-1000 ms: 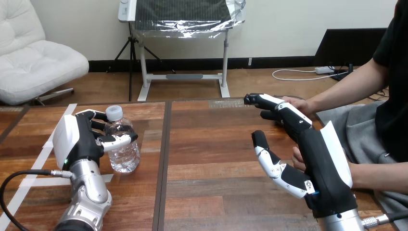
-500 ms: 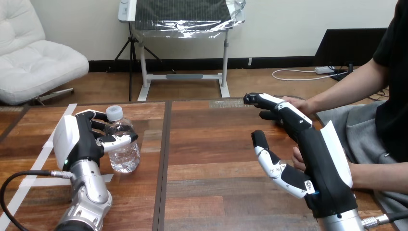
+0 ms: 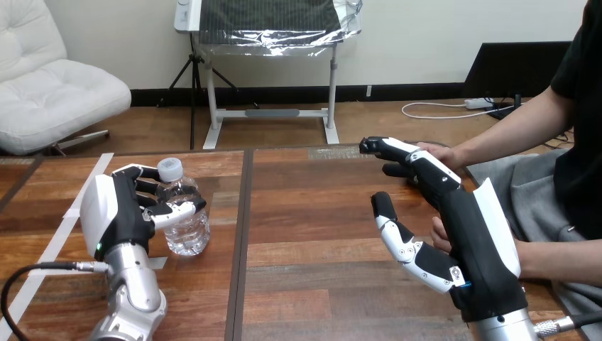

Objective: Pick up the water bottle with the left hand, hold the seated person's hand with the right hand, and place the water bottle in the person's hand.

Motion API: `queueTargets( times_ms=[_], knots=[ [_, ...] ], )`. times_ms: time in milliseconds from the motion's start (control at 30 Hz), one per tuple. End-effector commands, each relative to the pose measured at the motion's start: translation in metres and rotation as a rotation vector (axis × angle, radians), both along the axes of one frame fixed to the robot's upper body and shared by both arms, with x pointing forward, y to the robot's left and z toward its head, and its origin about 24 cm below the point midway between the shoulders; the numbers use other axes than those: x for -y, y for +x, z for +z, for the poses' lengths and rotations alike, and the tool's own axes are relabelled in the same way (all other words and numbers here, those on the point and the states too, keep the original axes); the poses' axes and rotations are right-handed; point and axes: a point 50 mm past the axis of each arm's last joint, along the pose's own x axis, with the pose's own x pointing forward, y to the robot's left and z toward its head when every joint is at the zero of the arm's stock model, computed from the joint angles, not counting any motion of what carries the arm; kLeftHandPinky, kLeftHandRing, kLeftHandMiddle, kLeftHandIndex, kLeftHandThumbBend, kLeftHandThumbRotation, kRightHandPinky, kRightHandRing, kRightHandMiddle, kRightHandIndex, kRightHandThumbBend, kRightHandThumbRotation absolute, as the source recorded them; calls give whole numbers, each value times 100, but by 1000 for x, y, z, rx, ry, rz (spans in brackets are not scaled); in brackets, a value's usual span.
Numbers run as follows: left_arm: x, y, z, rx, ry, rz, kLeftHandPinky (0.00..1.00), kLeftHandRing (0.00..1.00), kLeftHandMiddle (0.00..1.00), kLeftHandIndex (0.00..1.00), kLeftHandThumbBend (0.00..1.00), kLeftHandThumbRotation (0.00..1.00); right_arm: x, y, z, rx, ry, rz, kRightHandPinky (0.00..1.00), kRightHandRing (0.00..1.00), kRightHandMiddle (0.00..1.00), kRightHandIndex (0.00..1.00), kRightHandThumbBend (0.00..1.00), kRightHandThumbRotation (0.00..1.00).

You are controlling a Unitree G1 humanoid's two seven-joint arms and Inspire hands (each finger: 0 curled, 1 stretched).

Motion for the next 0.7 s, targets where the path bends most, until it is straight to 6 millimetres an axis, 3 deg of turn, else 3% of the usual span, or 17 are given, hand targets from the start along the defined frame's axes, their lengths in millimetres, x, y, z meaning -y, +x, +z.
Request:
queueTargets(
  times_ms=[0, 367, 667],
  knots=[
    [14, 7, 13, 111, -59, -18, 42, 45, 48, 50, 69, 0, -1, 5, 14, 70, 11, 13, 78, 83, 83, 76, 21, 0],
    [25, -1, 22, 273, -204, -76, 40, 42, 46, 48, 70, 0, 0, 5, 14, 70, 10, 12, 78, 84, 83, 77, 22, 0],
    [34, -5, 32, 376, -317, -137, 45, 42, 45, 49, 68, 0, -1, 7, 14, 78, 12, 11, 79, 84, 83, 77, 22, 0]
  ],
)
